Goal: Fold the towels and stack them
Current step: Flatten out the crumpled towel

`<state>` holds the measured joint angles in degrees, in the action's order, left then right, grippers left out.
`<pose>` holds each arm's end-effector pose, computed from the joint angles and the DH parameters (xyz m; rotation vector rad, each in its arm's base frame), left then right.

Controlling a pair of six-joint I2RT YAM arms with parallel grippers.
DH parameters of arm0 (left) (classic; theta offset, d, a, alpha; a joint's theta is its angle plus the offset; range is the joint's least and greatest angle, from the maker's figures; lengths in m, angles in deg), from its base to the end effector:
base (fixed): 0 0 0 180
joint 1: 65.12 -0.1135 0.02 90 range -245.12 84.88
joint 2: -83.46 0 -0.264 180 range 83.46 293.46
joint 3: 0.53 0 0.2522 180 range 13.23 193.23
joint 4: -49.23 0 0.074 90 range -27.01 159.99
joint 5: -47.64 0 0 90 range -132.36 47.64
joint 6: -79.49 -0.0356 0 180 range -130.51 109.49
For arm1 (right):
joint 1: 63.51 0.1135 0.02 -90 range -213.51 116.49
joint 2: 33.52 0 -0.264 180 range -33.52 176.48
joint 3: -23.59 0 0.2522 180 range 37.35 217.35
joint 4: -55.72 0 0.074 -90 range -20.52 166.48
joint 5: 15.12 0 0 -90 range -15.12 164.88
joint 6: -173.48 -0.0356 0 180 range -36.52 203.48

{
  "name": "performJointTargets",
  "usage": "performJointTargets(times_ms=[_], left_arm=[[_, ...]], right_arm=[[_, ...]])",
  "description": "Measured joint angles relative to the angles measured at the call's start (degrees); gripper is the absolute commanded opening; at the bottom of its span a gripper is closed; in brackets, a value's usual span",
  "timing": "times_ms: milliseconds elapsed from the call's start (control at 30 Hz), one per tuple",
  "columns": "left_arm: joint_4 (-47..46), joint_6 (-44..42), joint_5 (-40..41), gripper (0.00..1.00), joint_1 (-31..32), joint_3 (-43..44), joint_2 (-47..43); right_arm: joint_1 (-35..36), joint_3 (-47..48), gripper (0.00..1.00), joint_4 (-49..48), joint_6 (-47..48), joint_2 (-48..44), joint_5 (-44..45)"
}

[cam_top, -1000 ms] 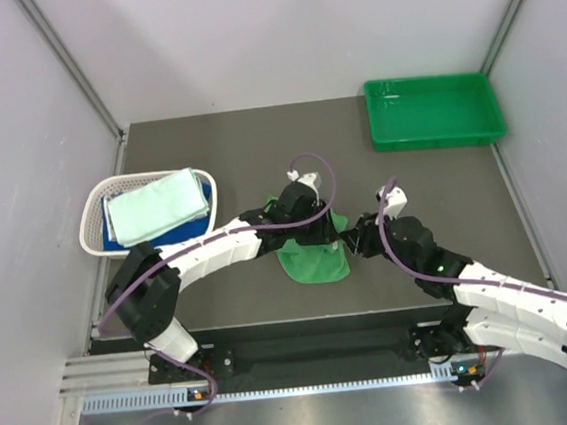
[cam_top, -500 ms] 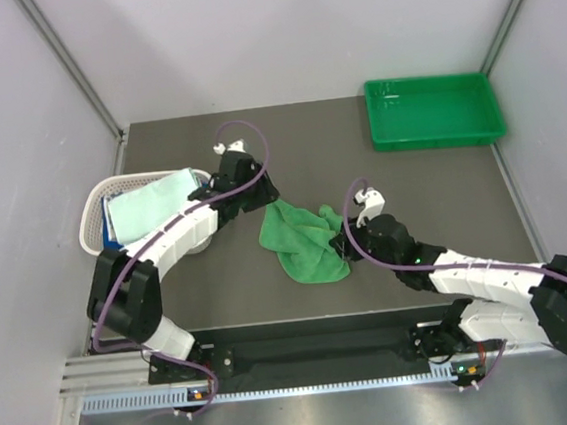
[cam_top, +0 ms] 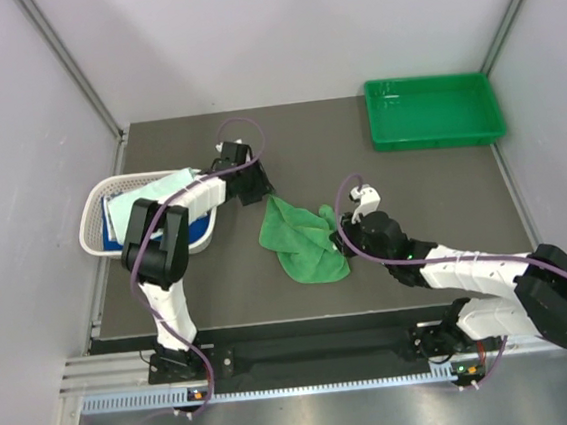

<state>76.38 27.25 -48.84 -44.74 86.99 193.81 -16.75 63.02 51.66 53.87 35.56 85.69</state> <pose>0.3872 -0.1481 0.1794 -0.3300 2.5035 -0.5716 0.1715 0.1726 0.1883 -0.1865 2.0629 0.6513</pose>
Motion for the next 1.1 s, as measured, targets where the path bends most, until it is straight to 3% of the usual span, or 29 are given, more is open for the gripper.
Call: performJointTargets(times_ms=[267, 433, 533, 567, 633, 667, 967, 1100], left_arm=[[-1.0, 1.4, -3.2, 0.49, 0.0, 2.7, 4.1], [-1.4, 2.5, -4.4, 0.39, 0.0, 3.0, 4.7], [-1.4, 3.0, -4.8, 0.27, 0.0, 3.0, 4.7], [-1.4, 3.1, -4.9, 0.17, 0.0, 3.0, 4.7], [-1.4, 3.3, -5.1, 0.09, 0.0, 3.0, 4.7], [-1.4, 3.3, -5.2, 0.01, 0.0, 3.0, 4.7], [-0.5, 2.3, -4.4, 0.0, 0.0, 3.0, 4.3], [1.7, 1.1, -1.9, 0.0, 0.0, 1.4, -0.8]], right_arm=[[0.0, 0.0, 0.05, 0.2, 0.0, -0.1, 1.2], [0.0, 0.0, 0.05, 0.3, 0.0, -0.7, 1.6], [0.0, 0.0, 0.04, 0.3, 0.0, -0.7, 1.8], [0.0, 0.0, 0.04, 0.3, 0.0, -0.7, 1.8], [0.0, 0.0, 0.03, 0.3, 0.0, -0.7, 1.8], [0.0, 0.0, 0.03, 0.3, 0.0, -0.8, 1.8], [0.0, 0.2, 0.0, 2.8, 0.3, -3.3, 3.1], [0.0, 2.2, 0.0, 6.7, 1.6, -7.6, 5.2]])
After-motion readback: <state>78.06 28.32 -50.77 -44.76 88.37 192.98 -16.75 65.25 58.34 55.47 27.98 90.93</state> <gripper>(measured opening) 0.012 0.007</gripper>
